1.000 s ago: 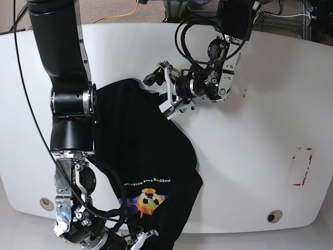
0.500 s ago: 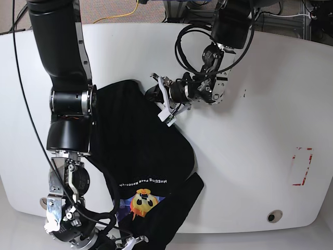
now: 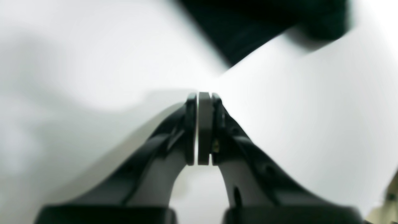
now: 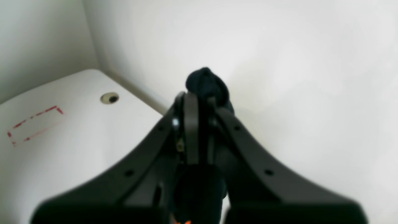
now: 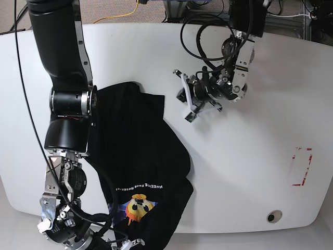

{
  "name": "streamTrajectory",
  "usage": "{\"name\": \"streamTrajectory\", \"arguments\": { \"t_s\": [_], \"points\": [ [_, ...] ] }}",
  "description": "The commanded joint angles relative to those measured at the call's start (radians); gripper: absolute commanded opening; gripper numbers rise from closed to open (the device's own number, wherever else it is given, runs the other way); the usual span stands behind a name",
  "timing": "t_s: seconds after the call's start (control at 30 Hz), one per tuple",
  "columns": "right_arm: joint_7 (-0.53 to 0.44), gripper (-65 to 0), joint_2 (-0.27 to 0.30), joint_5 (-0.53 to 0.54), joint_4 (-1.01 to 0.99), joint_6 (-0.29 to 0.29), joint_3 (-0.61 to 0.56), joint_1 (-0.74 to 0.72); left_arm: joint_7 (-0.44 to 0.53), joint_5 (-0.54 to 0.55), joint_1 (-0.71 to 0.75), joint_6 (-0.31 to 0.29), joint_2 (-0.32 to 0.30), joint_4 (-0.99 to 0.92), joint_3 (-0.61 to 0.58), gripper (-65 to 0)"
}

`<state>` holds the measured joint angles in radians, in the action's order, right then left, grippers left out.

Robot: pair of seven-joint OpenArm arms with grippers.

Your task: Layout the t-shirt on the table in an organized manner, then fold the t-shirt properly

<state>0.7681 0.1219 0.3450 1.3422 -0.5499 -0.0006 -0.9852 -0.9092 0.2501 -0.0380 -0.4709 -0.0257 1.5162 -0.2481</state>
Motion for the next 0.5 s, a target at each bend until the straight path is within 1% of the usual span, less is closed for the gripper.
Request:
{"name": "streamTrajectory", "arguments": {
  "t_s": [0.0,0.13,0.23,0.33,0.47],
  "points": [
    [-0.032,-65.0,0.025,0.016,0.023,0.006,0.003,-0.042,0.008,0.028,-0.007,-0.012,-0.026,0.119,0.01,-65.0],
    [-0.032,-65.0,0.034,0.016,0.026,0.006,0.003,-0.042,0.006,0.028,0.022,-0.013,-0.078,0.209,0.049,-65.0],
    [-0.032,-65.0,0.038,0.016,0.027,0.006,0.003,-0.042,0.006,0.03,0.036,-0.015,-0.104,0.237,0.059,-65.0],
    [-0.032,-65.0,0.057,0.018,0.027,0.006,0.003,-0.041,0.006,0.044,0.039,-0.03,-0.11,0.244,0.059,-65.0],
    [-0.032,-65.0,0.058,0.018,0.027,0.006,0.003,-0.024,0.006,0.096,0.037,-0.035,-0.102,0.235,0.059,-65.0]
  ]
}}
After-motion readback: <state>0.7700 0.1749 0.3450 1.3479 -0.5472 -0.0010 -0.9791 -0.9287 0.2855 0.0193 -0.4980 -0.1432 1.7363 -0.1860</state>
